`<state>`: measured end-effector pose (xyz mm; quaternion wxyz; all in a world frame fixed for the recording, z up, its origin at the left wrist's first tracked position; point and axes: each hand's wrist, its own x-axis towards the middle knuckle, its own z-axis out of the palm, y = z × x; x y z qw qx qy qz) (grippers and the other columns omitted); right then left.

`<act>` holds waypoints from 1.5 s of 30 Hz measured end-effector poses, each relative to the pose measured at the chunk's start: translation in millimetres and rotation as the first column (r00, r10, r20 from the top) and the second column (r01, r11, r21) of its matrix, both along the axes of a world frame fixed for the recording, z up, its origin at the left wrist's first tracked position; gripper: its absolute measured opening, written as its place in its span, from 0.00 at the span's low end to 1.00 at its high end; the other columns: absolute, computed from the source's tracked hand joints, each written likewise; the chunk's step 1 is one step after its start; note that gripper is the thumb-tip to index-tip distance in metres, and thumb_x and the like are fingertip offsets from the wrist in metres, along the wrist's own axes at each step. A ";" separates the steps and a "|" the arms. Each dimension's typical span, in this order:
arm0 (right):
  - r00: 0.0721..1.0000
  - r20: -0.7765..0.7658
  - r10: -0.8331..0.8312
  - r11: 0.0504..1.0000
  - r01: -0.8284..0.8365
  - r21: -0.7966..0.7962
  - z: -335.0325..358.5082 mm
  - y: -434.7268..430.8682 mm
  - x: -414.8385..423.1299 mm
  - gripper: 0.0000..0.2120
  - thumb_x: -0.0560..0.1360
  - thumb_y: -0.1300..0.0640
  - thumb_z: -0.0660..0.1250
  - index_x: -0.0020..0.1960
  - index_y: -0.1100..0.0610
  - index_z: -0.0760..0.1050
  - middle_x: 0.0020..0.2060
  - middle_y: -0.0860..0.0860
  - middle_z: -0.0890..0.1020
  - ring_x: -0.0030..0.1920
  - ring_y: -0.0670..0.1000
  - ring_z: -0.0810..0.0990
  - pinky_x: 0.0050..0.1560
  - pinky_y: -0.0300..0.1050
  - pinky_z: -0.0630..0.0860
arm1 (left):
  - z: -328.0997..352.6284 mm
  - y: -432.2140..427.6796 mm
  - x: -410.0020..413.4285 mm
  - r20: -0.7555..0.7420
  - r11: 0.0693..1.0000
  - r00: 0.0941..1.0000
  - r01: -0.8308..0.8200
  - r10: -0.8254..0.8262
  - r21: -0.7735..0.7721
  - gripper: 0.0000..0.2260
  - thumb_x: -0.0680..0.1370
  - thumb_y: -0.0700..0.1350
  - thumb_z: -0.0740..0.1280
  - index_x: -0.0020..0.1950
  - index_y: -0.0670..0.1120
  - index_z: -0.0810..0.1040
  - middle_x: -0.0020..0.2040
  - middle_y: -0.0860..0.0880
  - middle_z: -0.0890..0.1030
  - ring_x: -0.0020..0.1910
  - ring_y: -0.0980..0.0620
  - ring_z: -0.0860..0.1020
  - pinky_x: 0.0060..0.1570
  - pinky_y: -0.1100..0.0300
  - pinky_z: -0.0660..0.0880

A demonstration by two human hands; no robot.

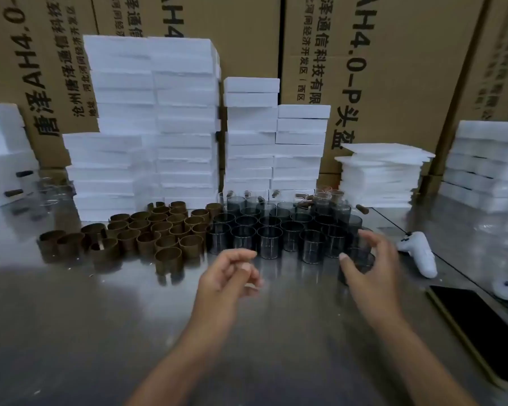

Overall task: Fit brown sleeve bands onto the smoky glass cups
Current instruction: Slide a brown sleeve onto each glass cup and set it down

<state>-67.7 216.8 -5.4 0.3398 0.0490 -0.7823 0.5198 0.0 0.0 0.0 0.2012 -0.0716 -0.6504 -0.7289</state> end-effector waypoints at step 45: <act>0.899 0.241 0.366 0.930 -0.345 -0.124 -41.6 -124.8 -20.1 0.23 0.69 0.49 0.74 0.59 0.48 0.67 0.50 0.44 0.78 0.48 0.41 0.78 0.45 0.37 0.74 | -27.3 -16.0 -40.5 -0.223 0.883 0.959 -0.254 0.176 -0.395 0.13 0.79 0.45 0.60 0.63 0.55 0.74 0.61 0.62 0.74 0.63 0.69 0.69 0.58 0.78 0.62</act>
